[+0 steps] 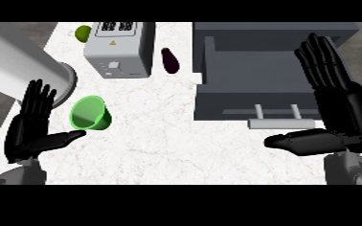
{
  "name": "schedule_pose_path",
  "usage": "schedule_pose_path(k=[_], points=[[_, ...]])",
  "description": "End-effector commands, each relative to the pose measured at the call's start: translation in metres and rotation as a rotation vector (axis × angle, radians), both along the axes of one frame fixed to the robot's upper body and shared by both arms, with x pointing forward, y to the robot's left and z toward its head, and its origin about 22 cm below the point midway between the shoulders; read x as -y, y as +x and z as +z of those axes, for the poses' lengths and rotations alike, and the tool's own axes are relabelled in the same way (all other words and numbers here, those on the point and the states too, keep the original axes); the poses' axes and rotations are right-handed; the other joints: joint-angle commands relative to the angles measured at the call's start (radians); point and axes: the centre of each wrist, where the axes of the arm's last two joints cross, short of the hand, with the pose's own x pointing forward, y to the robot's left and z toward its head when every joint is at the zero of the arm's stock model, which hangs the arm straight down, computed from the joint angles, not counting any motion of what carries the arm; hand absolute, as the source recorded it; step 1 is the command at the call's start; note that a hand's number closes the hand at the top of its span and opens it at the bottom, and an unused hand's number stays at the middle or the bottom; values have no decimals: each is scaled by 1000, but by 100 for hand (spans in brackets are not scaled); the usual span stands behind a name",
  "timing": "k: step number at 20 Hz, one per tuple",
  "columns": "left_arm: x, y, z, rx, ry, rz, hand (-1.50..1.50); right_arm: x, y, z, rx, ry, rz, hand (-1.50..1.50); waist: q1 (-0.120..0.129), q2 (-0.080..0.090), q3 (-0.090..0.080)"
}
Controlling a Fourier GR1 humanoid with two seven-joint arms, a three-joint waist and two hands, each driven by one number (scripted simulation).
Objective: Pick up the cup, place it into the drawer and close the drawer
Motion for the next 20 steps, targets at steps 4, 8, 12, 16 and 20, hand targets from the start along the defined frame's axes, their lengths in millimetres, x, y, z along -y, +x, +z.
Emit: schedule_pose_path(k=[4,8,12,16,20], points=[[-18,2,-48,-62,8,44,-150,-9,6,22,5,4,13,-150,-3,0,0],[-15,11,-74,-78,4,40,-150,5,3,21,19,1,18,-150,-7,1,-1],[-42,10,-78,-85,-16,64,-150,-4,4,15,13,24,10,-150,-14,3,-2],[-19,-3,-105,-81,12,51,-150,9,13,31,20,-4,1,-150,-7,1,-1],[-22,-17,-119,-50,37,76,-150,-1,6,25,21,5,10,-150,-13,4,-2]])
